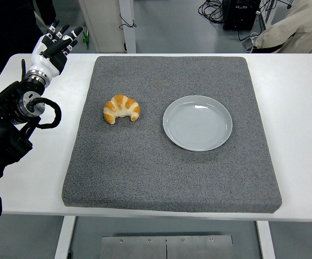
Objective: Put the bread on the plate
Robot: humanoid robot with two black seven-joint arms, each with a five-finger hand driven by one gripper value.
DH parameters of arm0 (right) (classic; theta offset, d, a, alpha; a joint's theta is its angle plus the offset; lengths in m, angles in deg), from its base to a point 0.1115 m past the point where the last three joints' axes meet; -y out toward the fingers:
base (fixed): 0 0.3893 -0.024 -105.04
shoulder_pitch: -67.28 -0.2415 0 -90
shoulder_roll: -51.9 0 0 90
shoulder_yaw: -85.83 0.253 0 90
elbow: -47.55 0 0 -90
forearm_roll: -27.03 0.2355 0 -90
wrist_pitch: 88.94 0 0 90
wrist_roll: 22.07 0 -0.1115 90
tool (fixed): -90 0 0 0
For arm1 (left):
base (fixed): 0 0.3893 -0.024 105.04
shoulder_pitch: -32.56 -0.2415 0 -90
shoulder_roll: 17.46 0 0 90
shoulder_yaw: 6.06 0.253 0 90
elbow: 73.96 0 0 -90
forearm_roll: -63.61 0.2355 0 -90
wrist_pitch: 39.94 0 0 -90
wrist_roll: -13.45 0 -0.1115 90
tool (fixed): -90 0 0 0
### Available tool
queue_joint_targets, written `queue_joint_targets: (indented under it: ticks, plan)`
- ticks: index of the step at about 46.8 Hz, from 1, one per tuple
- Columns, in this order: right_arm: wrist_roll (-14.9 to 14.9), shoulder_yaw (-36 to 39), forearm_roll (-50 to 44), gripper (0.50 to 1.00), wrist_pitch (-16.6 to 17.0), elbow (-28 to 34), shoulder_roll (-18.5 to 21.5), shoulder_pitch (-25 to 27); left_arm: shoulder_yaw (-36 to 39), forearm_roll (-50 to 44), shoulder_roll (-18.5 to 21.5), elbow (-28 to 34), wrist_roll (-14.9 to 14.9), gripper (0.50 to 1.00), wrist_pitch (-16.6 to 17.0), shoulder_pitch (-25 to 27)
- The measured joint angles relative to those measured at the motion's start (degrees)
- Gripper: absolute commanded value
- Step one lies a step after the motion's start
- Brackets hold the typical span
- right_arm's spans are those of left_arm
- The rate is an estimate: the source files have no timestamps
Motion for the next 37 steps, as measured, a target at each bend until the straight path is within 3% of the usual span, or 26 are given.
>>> queue_joint_targets:
  ticks: [26,37]
  plan:
    - [0.0,0.0,0.0,1.0,-0.01,0.0,0.0,0.0,0.9,-0.35,-0.55,0.0,0.01,0.974,-0.05,0.88]
    - [0.0,0.0,-0.02,1.0,-0.02,0.0,0.0,0.0,0.86,-0.27,-3.32,0.0,-0.42,0.974,0.52,1.74]
